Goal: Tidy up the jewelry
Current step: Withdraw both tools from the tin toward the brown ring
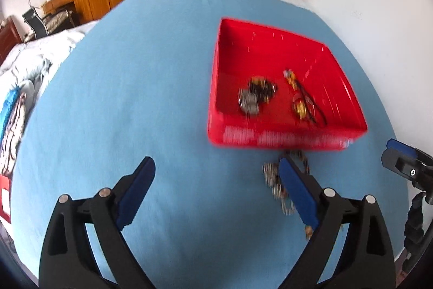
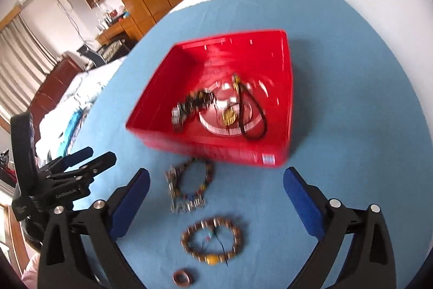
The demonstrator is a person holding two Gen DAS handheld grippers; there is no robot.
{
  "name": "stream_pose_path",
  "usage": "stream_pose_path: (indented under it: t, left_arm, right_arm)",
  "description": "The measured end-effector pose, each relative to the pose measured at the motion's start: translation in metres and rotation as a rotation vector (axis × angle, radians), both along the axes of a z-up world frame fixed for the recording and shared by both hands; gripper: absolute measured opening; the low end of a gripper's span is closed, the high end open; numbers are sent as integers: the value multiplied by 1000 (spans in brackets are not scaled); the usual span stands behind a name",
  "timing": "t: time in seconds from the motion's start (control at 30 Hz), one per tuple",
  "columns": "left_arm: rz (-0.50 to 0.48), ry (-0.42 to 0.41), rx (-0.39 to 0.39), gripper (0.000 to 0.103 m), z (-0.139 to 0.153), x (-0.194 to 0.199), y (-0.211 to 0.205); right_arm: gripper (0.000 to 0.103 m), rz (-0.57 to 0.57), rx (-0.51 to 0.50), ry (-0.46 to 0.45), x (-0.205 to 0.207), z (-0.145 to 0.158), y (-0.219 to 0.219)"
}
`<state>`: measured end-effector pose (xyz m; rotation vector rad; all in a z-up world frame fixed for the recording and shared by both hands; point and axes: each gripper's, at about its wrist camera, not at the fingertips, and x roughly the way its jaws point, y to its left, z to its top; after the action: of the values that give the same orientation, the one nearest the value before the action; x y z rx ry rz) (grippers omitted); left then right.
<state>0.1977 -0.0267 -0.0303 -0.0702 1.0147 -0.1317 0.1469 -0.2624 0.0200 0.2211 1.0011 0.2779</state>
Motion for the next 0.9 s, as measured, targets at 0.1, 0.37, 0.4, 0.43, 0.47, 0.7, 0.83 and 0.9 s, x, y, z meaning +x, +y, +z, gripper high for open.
stream_pose_path:
  t: [0.1, 0.37, 0.4, 0.43, 0.47, 0.7, 0.83, 0.9]
  left_arm:
    - [-20, 32, 27, 92, -11, -16, -2]
    - [-55, 73, 65, 92, -27, -46, -10]
    - [-57, 75, 64, 92, -28, -50, -11]
    - [-60, 78, 63, 92, -29, -53, -13]
    - [-65, 81, 63, 92, -31, -57, -15]
    - [-171, 149, 48, 92, -46, -82, -49]
    - [-214, 155, 57, 91, -49, -93, -69]
    - [-235, 161, 63, 91, -51, -98, -78]
  right_arm:
    - [99, 22, -25, 68, -14, -16, 4]
    - [75, 54, -49, 177, -39, -51, 7]
    - [73, 53, -56, 184, -41, -54, 7]
    - [69, 50, -63, 198, -43, -59, 7]
    - [67, 50, -59, 210, -44, -63, 6]
    - [59, 52, -35, 234, -51, -74, 2]
    - [58, 35, -39, 219, -57, -67, -5]
    - [58, 24, -40, 214, -59, -63, -10]
